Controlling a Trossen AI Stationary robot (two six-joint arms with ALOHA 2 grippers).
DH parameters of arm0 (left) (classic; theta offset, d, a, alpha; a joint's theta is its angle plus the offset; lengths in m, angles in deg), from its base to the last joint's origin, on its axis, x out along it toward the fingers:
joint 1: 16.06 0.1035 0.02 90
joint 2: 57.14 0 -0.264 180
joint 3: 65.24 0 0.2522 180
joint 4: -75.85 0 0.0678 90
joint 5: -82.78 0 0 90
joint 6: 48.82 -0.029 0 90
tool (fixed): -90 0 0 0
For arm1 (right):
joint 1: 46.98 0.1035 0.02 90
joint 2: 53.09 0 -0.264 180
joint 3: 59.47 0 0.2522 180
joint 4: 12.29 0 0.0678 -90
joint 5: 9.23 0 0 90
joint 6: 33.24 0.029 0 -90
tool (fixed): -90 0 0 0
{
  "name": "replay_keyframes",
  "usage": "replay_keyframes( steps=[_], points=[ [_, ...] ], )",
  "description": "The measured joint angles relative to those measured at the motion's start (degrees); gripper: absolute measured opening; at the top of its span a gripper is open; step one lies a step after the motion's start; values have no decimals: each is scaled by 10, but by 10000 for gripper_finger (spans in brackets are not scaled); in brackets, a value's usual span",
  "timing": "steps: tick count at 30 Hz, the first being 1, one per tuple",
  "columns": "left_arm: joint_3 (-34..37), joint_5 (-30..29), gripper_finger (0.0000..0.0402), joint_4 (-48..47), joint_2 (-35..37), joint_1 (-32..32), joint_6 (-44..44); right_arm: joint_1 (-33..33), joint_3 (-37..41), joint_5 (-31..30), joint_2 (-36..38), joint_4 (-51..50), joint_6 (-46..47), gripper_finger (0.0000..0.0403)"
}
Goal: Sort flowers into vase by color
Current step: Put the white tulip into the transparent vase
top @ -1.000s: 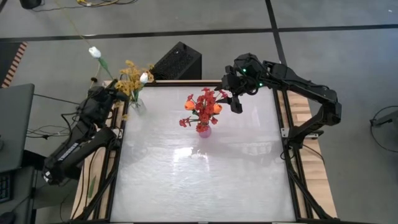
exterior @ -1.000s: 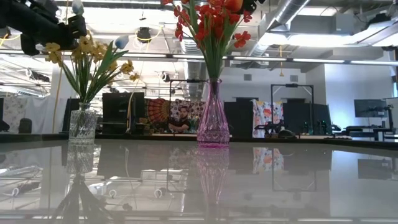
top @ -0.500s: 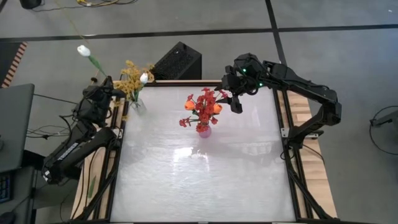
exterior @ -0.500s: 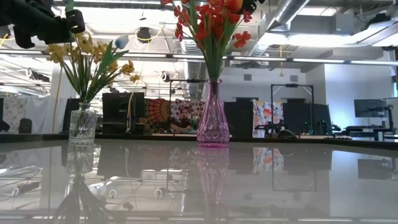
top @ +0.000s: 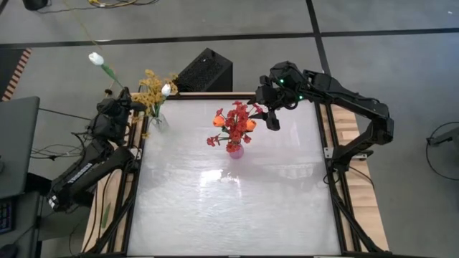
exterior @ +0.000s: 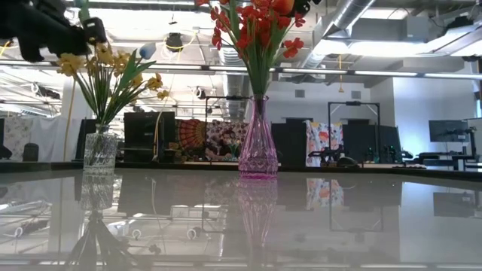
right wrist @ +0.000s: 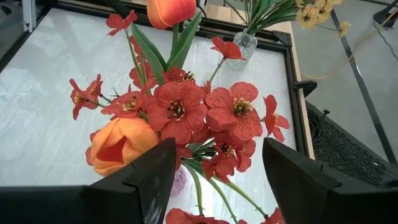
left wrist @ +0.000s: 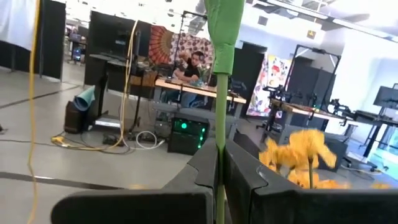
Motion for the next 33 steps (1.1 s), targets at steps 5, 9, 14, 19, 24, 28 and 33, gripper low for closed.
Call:
replay_keyframes(
  steps=[5,9,14,19,24,28,33],
  points=[
    [37,-11,0,70,-22,0,3,0,0,1,0,-1,0,265],
    [51,-15,0,82,-22,0,6,0,0,13,0,-13,0,265],
    [63,-8,0,79,-22,0,6,1,0,14,0,-22,12,265],
    [68,6,0,69,-23,0,6,2,0,14,0,-22,16,265],
    [78,9,0,69,-23,0,15,3,0,14,0,-22,16,265],
    [82,9,0,78,-23,0,22,3,0,14,0,-22,16,265],
    [82,7,0,127,-23,0,0,3,0,14,0,-24,16,265]
  ],
)
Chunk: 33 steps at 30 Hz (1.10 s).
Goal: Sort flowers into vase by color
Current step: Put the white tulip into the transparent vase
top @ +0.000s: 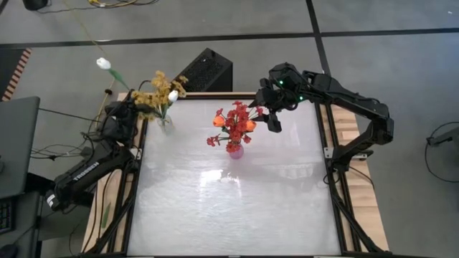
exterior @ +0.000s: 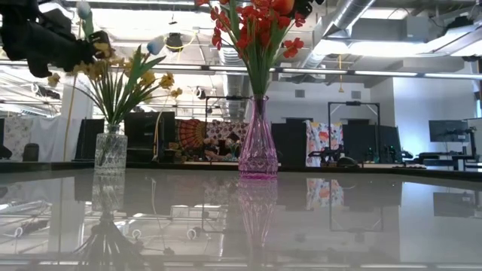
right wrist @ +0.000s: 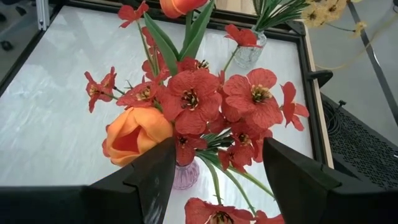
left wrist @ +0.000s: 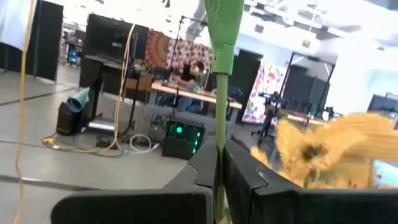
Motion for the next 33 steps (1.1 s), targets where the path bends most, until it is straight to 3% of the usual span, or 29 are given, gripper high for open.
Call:
replay_keyframes(
  steps=[6,14,20,33],
  points=[
    [0,-9,0,-8,0,0,0,0,0,0,0,0,-1,265],
    [0,-3,0,-61,0,0,65,0,0,0,0,3,-1,265],
    [0,24,0,-61,0,0,102,0,0,0,0,3,-1,265],
    [-1,23,0,-54,0,0,121,0,0,0,0,4,-1,265]
  ],
)
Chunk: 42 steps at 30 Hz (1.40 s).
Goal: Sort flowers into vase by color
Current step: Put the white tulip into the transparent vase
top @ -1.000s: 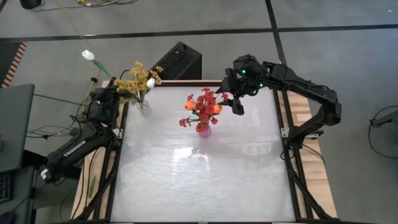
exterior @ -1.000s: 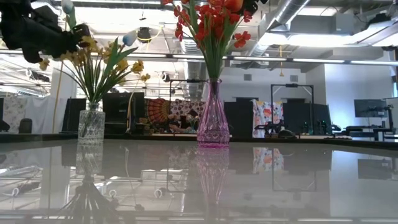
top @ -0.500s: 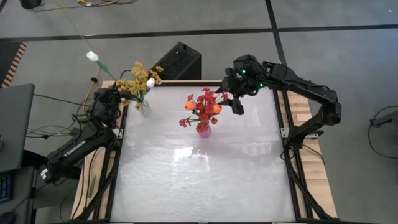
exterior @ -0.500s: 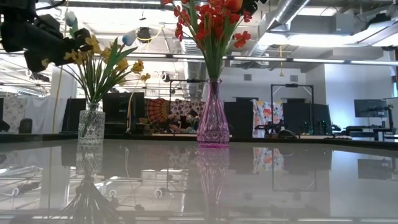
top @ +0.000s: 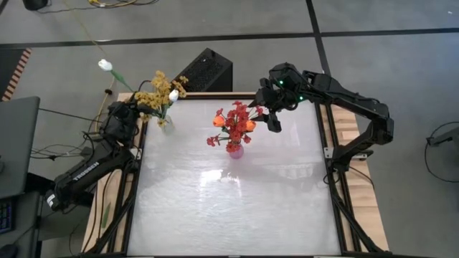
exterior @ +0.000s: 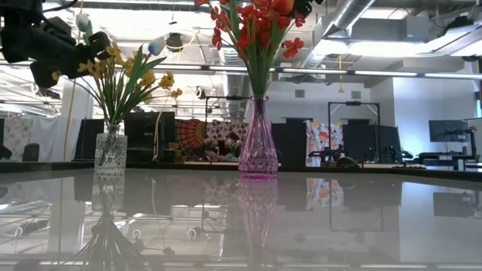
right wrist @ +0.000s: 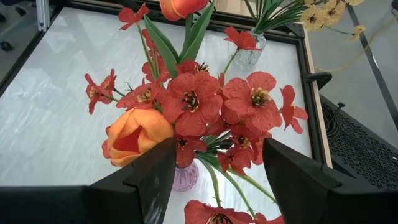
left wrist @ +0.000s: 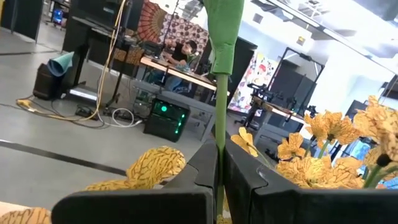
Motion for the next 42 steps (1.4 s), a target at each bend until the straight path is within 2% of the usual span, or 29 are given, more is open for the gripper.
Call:
replay_keyframes(
  steps=[7,15,23,32,39,42],
  points=[
    [-7,8,0,-8,0,0,30,0,0,0,0,18,-6,265],
    [-59,-5,0,-73,0,0,-4,0,0,0,0,24,-15,265],
    [-64,-4,0,-186,0,0,72,0,0,0,0,27,-15,265],
    [-64,-5,0,-189,0,0,82,0,0,0,0,37,-15,265],
    [-64,78,0,-209,-5,0,162,0,0,0,0,38,-15,265],
    [-64,84,0,-212,-8,-5,176,0,0,0,0,40,-15,265]
  ],
)
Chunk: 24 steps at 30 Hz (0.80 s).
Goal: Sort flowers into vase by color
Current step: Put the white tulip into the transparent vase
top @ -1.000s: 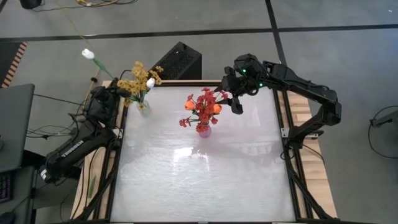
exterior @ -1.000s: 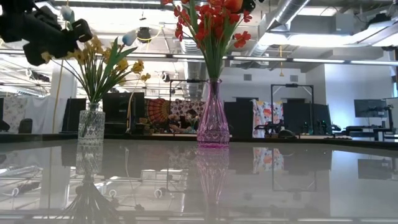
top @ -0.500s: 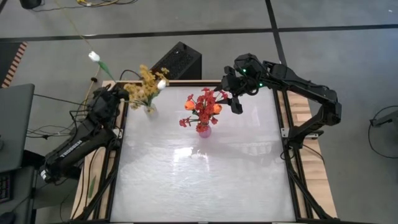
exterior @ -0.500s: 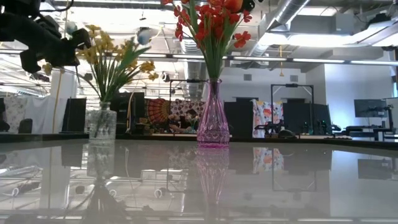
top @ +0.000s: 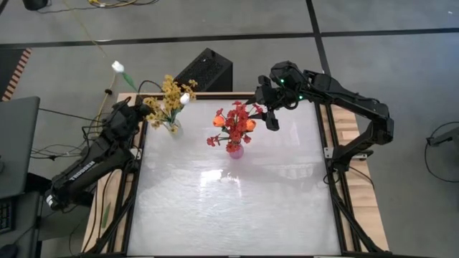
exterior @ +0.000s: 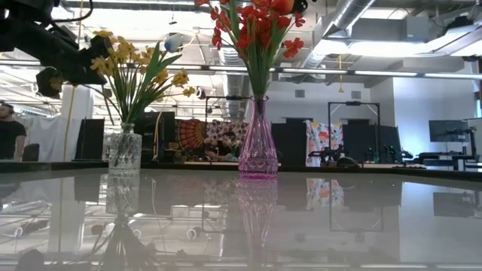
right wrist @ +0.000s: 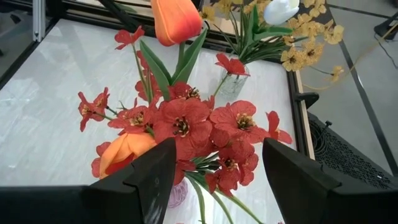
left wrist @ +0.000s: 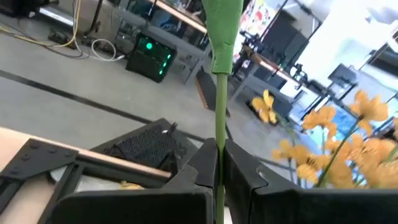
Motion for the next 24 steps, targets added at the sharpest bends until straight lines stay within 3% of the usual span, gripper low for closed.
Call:
replay_keyframes(
  steps=[12,24],
  points=[
    [0,-22,0,38,0,-28,0,0,0,0,0,15,0,265],
    [0,-106,0,62,-22,-69,-28,0,0,0,0,16,0,265]
  ],
)
